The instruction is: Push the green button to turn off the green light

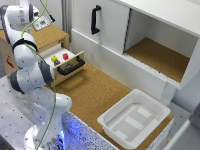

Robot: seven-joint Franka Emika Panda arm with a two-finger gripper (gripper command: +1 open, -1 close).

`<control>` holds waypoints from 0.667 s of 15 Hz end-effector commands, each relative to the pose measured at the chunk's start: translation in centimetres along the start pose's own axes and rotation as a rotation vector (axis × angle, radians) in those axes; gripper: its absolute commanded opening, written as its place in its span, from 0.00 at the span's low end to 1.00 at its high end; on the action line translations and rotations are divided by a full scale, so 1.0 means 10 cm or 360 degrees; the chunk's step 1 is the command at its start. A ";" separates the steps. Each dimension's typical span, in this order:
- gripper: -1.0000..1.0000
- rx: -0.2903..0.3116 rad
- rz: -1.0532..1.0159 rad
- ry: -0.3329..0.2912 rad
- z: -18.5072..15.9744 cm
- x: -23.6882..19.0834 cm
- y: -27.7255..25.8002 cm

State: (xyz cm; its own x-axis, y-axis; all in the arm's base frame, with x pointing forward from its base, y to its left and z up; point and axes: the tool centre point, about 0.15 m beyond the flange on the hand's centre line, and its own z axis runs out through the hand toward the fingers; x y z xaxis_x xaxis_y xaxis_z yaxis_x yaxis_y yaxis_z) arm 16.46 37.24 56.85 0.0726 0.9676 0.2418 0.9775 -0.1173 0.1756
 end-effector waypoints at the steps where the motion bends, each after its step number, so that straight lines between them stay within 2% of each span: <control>1: 1.00 -0.0011 -0.0088 0.0012 0.16 -0.19 0.21; 5: 1.00 -0.0076 -0.0060 -0.0008 0.17 -0.57 0.45; 6: 1.00 -0.0143 -0.0019 -0.0004 0.16 -0.68 0.56; 10: 1.00 -0.0143 -0.0019 -0.0004 0.16 -0.68 0.56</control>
State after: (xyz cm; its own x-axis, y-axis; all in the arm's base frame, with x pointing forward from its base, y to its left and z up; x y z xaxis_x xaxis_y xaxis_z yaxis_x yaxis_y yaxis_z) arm 21.03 32.81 55.62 0.0874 0.9799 0.1795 0.9675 -0.1264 0.2192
